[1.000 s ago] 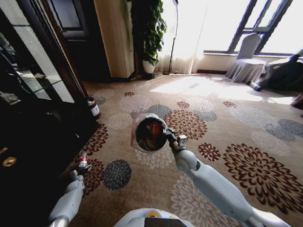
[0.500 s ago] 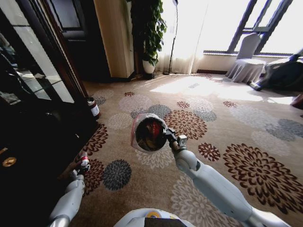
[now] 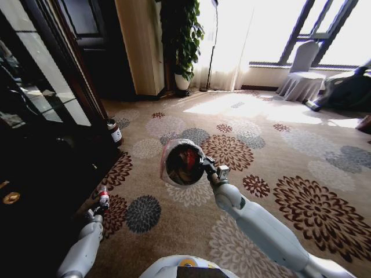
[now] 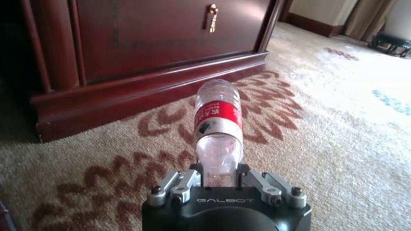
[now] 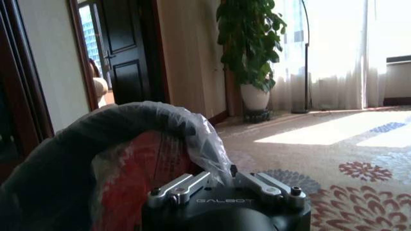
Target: Pick up the trash from the ground and place it into the trash bin.
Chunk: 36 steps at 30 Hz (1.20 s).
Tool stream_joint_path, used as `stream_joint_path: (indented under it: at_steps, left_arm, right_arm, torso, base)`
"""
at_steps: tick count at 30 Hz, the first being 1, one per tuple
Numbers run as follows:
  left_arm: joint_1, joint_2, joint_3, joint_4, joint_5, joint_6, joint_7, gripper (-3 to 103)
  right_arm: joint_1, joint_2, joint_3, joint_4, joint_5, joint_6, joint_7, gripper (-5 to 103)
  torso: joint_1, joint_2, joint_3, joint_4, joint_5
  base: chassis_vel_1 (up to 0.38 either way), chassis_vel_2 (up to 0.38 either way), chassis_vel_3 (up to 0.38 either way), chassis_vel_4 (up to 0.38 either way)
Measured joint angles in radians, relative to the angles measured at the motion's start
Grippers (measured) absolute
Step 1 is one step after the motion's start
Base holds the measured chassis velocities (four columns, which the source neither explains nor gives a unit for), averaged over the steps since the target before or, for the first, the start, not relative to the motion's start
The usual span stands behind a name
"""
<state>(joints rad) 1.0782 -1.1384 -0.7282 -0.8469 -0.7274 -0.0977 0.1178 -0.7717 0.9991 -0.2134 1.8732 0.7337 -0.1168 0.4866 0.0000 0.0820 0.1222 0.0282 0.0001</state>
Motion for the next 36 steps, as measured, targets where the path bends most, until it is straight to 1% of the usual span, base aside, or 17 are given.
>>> stream_joint_path:
  at_steps: [6, 8, 9, 11, 12, 15, 17, 20, 21, 23, 24, 27, 28, 29, 31, 33, 36]
  left_arm:
    - [0.138, -0.001, -0.026, -0.244, -0.085, -0.019, 0.016, 28]
    - [0.274, 0.0, -0.059, -0.537, -0.239, -0.027, 0.074, 28]
    - [0.274, 0.0, -0.059, -0.537, -0.239, -0.027, 0.074, 28]
    - [0.37, -0.003, -0.083, -0.787, -0.406, 0.01, 0.092, 28]
    - [0.37, -0.003, -0.083, -0.787, -0.406, 0.01, 0.092, 28]
    - [0.476, -0.004, -0.128, -1.077, -0.604, 0.088, 0.079, 28]
    - [0.494, -0.003, -0.144, -1.139, -0.658, 0.114, 0.065, 28]
    - [0.521, 0.004, -0.199, -1.297, -0.896, 0.206, -0.025, 28]
    - [0.521, 0.004, -0.199, -1.297, -0.896, 0.206, -0.025, 28]
    - [0.529, 0.003, -0.229, -1.414, -1.077, 0.275, -0.136, 28]
    - [0.529, 0.003, -0.229, -1.414, -1.077, 0.275, -0.136, 28]
    - [0.51, -0.023, -0.256, -1.587, -1.361, 0.359, -0.418, 28]
    - [0.498, -0.031, -0.261, -1.615, -1.418, 0.368, -0.482, 28]
    - [0.498, -0.031, -0.261, -1.615, -1.418, 0.368, -0.482, 28]
    - [0.46, -0.056, -0.27, -1.669, -1.55, 0.363, -0.652, 28]
    - [0.457, -0.061, -0.271, -1.673, -1.566, 0.359, -0.674, 28]
    - [0.466, -0.109, -0.245, -1.676, -1.649, 0.332, -0.803, 28]
  right_arm:
    - [0.0, 0.0, 0.0, 0.0, 0.0, 0.0, 0.0, 0]
    - [0.0, 0.0, 0.0, 0.0, 0.0, 0.0, 0.0, 0]
    - [0.0, 0.0, 0.0, 0.0, 0.0, 0.0, 0.0, 0]
    - [0.0, 0.0, 0.0, 0.0, 0.0, 0.0, 0.0, 0]
    - [0.0, 0.0, 0.0, 0.0, 0.0, 0.0, 0.0, 0]
    - [0.0, 0.0, 0.0, 0.0, 0.0, 0.0, 0.0, 0]
    - [0.0, 0.0, 0.0, 0.0, 0.0, 0.0, 0.0, 0]
    - [0.0, 0.0, 0.0, 0.0, 0.0, 0.0, 0.0, 0]
    - [0.0, 0.0, 0.0, 0.0, 0.0, 0.0, 0.0, 0]
    - [0.0, 0.0, 0.0, 0.0, 0.0, 0.0, 0.0, 0]
    - [0.0, 0.0, 0.0, 0.0, 0.0, 0.0, 0.0, 0]
    - [0.0, 0.0, 0.0, 0.0, 0.0, 0.0, 0.0, 0]
    - [0.0, 0.0, 0.0, 0.0, 0.0, 0.0, 0.0, 0]
    - [0.0, 0.0, 0.0, 0.0, 0.0, 0.0, 0.0, 0]
    - [0.0, 0.0, 0.0, 0.0, 0.0, 0.0, 0.0, 0]
    - [0.0, 0.0, 0.0, 0.0, 0.0, 0.0, 0.0, 0]
    - [0.0, 0.0, 0.0, 0.0, 0.0, 0.0, 0.0, 0]
  torso:
    - [0.0, 0.0, 0.0, 0.0001, -0.0003]
    - [0.0, 0.0, 0.0, 0.0003, 0.0]
    - [0.0, 0.0, 0.0, 0.0003, 0.0]
    - [0.0, 0.0, 0.0, 0.0, 0.0007]
    - [0.0, 0.0, 0.0, 0.0, 0.0007]
    - [0.0, 0.0, 0.0, -0.0001, 0.0008]
    - [0.0, 0.0, 0.0, 0.0001, 0.0003]
    - [0.0, 0.0, 0.0, 0.0001, -0.0003]
    - [0.0, 0.0, 0.0, 0.0001, -0.0003]
    - [0.0, 0.0, 0.0, 0.0, 0.0002]
    - [0.0, 0.0, 0.0, 0.0, 0.0002]
    - [0.0, 0.0, 0.0, 0.0, 0.0003]
    - [0.0, 0.0, 0.0, 0.0, 0.0]
    - [0.0, 0.0, 0.0, 0.0, 0.0]
    - [0.0, 0.0, 0.0, -0.0003, 0.0004]
    - [0.0, 0.0, 0.0, -0.0002, 0.0002]
    - [0.0, 0.0, 0.0, 0.0003, -0.0002]
  base:
    - [0.0, 0.0, 0.0, 0.0]
    - [0.0, 0.0, 0.0, 0.0]
    - [0.0, 0.0, 0.0, 0.0]
    - [0.0, 0.0, 0.0, 0.0]
    - [0.0, 0.0, 0.0, 0.0]
    - [0.0, 0.0, 0.0, 0.0]
    - [0.0, 0.0, 0.0, 0.0]
    - [0.0, 0.0, 0.0, 0.0]
    - [0.0, 0.0, 0.0, 0.0]
    - [0.0, 0.0, 0.0, 0.0]
    - [0.0, 0.0, 0.0, 0.0]
    - [0.0, 0.0, 0.0, 0.0]
    - [0.0, 0.0, 0.0, 0.0]
    - [0.0, 0.0, 0.0, 0.0]
    - [0.0, 0.0, 0.0, 0.0]
    - [0.0, 0.0, 0.0, 0.0]
    - [0.0, 0.0, 0.0, 0.0]
